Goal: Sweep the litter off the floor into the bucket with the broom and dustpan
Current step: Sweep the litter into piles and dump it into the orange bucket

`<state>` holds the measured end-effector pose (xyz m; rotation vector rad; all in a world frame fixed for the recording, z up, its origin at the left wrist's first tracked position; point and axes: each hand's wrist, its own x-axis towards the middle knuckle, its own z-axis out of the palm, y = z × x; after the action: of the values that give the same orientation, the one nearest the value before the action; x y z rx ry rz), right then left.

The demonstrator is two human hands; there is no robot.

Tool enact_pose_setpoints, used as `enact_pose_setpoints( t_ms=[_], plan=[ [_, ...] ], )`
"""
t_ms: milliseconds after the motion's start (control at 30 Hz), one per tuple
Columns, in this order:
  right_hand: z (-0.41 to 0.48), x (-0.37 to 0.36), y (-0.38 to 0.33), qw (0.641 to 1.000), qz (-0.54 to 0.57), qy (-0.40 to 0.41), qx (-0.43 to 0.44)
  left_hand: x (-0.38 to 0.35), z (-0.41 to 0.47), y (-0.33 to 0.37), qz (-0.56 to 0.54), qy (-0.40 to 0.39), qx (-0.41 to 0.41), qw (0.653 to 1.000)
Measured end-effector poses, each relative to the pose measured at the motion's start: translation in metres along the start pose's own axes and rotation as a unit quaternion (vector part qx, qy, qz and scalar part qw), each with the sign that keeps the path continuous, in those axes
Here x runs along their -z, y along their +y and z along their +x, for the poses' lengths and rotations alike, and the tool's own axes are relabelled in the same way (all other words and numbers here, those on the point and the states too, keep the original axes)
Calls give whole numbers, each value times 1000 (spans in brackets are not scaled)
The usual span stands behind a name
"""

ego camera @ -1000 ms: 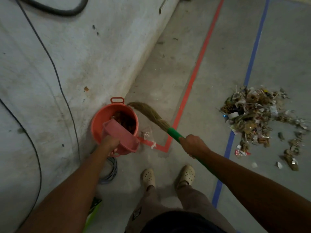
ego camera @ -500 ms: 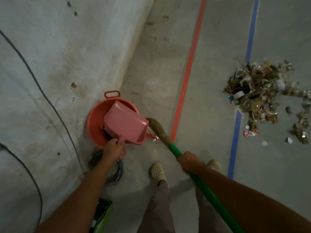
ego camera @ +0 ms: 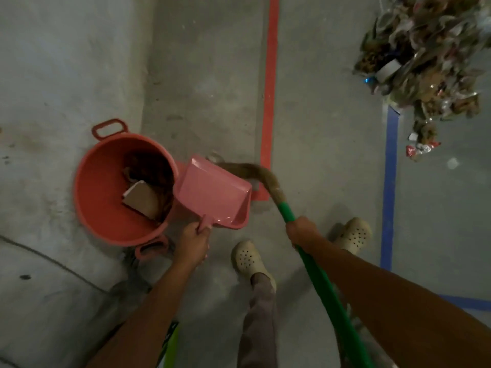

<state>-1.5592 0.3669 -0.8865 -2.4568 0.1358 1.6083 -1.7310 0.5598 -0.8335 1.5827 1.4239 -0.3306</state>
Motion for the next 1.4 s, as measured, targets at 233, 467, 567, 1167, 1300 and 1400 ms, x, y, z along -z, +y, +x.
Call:
enact_pose_setpoints(
  t_ms=[233, 467, 567, 1167, 1300, 1400],
  plan=[
    [49, 90, 81, 983, 119, 127, -64, -59, 25, 24, 18, -16, 4, 1000],
    [40, 168, 135, 953, 193, 235, -4, -120, 35, 95, 37, -21, -20, 999],
    [41, 181, 149, 958, 187, 217, 14, -147, 36, 126, 53, -28, -34, 998],
    [143, 329, 283, 940, 260, 187, -116, -316, 59, 278, 167, -113, -128, 971],
    [134, 362, 298, 905, 331, 240, -117, -345, 61, 308, 187, -127, -149, 963],
    [128, 368, 311, 895, 342, 263, -117, -365, 63, 330, 211, -131, -169, 954]
  ],
)
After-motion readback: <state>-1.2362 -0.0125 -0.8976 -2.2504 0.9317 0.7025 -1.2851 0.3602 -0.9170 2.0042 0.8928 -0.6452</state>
